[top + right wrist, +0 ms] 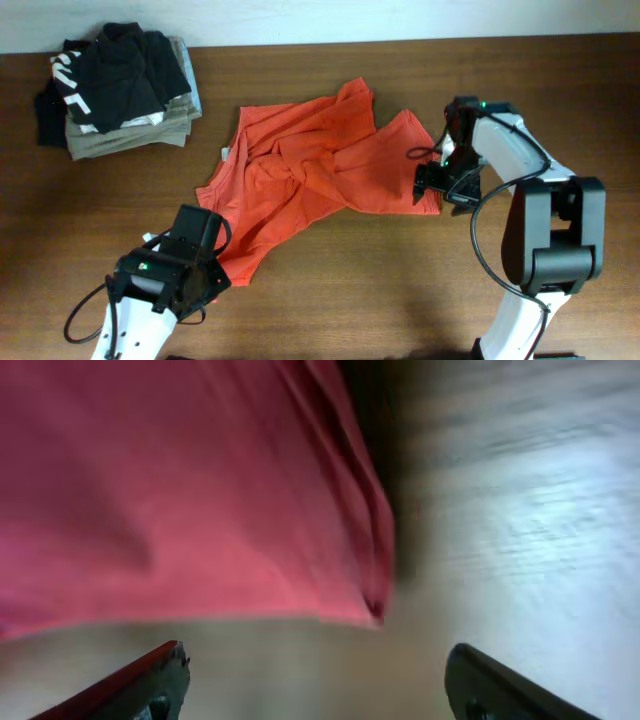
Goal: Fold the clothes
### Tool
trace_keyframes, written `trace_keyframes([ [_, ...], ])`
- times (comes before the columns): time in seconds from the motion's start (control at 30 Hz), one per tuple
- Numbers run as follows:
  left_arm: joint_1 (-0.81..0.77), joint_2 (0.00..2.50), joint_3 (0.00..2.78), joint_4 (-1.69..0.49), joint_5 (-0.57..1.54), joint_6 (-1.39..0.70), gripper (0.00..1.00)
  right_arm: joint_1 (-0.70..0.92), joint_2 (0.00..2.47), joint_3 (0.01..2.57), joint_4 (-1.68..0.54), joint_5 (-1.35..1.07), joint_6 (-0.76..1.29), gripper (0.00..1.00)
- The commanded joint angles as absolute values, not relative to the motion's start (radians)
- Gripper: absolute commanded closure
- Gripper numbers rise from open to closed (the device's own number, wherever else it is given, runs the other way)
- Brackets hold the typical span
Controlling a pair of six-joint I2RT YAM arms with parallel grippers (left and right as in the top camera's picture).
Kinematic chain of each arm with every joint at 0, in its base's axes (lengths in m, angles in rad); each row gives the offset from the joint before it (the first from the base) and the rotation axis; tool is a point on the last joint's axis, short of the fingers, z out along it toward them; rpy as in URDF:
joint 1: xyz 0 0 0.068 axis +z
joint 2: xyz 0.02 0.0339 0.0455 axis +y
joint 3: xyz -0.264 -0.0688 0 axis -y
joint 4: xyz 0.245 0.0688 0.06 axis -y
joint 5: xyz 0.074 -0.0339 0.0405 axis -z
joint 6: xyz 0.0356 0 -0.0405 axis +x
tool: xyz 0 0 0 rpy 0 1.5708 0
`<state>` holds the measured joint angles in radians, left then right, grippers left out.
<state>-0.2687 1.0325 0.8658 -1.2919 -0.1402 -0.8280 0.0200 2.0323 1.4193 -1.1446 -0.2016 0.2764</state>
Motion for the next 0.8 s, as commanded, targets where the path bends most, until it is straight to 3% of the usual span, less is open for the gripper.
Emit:
trace_keyframes([
  [0.0, -0.266, 1.028, 0.866, -1.290, -0.155, -0.837, 0.99, 0.020, 2.024, 1.344, -1.076, -0.237, 0.266, 0.18],
  [0.1, -0.266, 1.028, 0.866, -1.290, -0.155, -0.837, 0.99, 0.020, 2.028, 1.306, -1.031, -0.236, 0.266, 0.39],
  [0.2, -0.266, 1.028, 0.866, -1.290, -0.158, -0.837, 0.99, 0.020, 2.028, 1.287, -0.978, -0.236, 0.286, 0.46],
  [0.27, -0.266, 1.028, 0.866, -1.291, -0.158, -0.837, 0.99, 0.020, 2.028, 1.288, -0.948, -0.236, 0.305, 0.79],
  [0.3, -0.266, 1.028, 0.866, -1.291, -0.158, -0.837, 0.99, 0.020, 2.028, 1.288, -0.927, -0.236, 0.316, 0.88],
  [0.37, -0.266, 1.028, 0.866, -1.291, -0.158, -0.837, 0.99, 0.020, 2.028, 1.294, -0.896, -0.236, 0.323, 0.96],
  [0.5, -0.266, 1.028, 0.866, -1.290, -0.159, -0.837, 0.99, 0.020, 2.013, 1.389, -0.933, -0.270, 0.353, 0.96],
  [0.63, -0.266, 1.028, 0.866, -1.289, -0.159, -0.837, 0.99, 0.021, 1.992, 1.776, -1.043, -0.345, 0.354, 0.96],
  [0.77, -0.266, 1.028, 0.866, -1.282, -0.165, -0.837, 0.99, 0.049, 2.015, 1.873, -0.779, -0.370, 0.431, 0.96],
])
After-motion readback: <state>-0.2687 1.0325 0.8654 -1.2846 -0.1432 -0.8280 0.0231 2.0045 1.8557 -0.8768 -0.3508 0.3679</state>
